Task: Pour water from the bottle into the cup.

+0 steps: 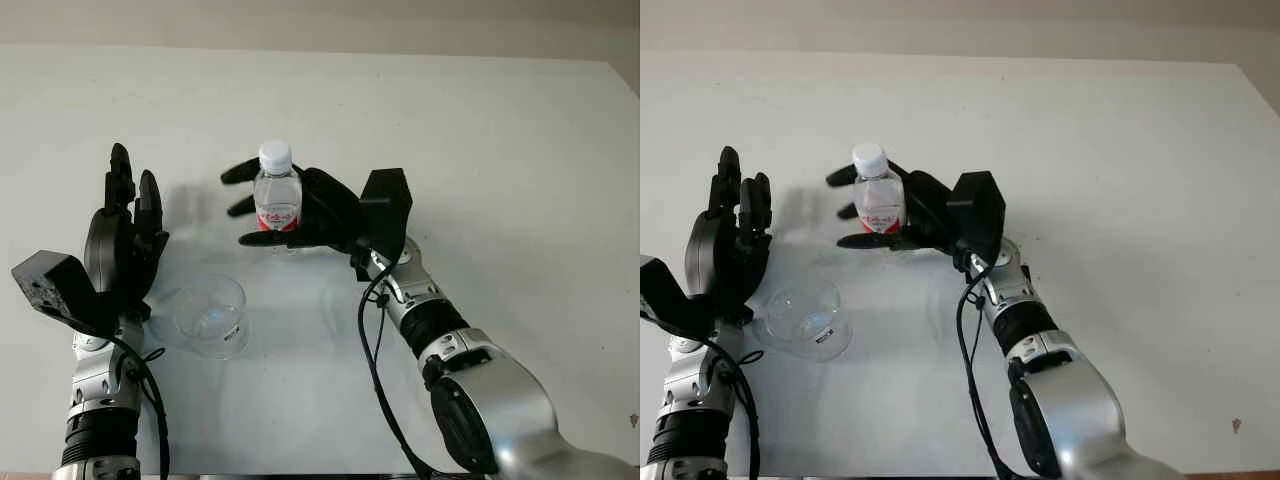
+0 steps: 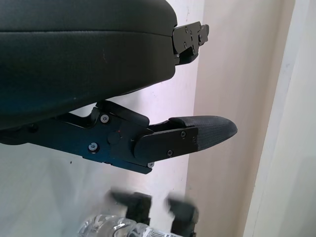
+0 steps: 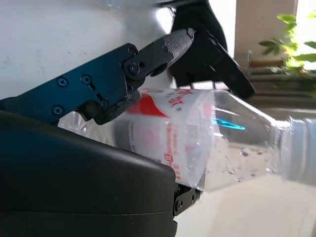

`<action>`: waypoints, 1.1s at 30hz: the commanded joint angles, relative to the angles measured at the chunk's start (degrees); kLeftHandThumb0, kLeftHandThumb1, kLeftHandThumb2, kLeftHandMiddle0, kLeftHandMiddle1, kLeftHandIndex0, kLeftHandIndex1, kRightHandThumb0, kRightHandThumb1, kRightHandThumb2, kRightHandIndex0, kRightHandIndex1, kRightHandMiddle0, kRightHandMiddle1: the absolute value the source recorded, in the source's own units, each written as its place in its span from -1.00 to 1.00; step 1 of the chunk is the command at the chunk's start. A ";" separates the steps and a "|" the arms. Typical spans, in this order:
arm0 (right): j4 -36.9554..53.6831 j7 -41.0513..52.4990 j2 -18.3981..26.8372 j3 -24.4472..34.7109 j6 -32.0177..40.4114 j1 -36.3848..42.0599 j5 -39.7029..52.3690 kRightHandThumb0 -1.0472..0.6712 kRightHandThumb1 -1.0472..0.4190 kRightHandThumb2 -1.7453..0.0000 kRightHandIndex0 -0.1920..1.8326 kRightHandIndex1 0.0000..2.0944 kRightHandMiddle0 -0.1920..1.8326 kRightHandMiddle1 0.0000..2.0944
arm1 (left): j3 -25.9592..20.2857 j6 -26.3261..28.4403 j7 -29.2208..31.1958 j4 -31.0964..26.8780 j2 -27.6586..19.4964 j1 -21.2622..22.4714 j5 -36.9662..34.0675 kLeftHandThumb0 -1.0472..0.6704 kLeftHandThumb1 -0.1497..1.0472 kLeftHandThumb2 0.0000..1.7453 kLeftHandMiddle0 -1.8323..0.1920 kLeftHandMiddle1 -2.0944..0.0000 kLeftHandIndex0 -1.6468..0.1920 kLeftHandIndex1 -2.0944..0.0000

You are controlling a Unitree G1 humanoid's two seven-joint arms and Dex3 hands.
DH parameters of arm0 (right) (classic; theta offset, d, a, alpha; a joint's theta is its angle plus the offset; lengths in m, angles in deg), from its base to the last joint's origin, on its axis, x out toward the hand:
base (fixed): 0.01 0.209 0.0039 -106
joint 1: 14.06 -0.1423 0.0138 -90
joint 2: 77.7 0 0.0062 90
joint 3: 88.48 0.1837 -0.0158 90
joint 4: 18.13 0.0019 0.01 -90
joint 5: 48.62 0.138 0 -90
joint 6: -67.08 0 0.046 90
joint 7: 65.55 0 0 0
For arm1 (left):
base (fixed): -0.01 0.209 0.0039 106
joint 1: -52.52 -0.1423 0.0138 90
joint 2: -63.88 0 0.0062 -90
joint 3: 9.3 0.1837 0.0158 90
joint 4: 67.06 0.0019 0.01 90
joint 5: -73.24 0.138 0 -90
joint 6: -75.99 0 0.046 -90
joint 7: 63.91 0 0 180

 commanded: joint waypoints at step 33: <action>1.01 -41.73 11.14 -12.58 -22.33 -9.92 -29.37 -0.28 -1.00 0.43 0.33 1.00 -0.13 1.00 | 0.03 -2.09 0.68 2.68 0.40 0.82 -0.41 -0.51 1.00 -0.41 0.92 0.95 0.99 0.95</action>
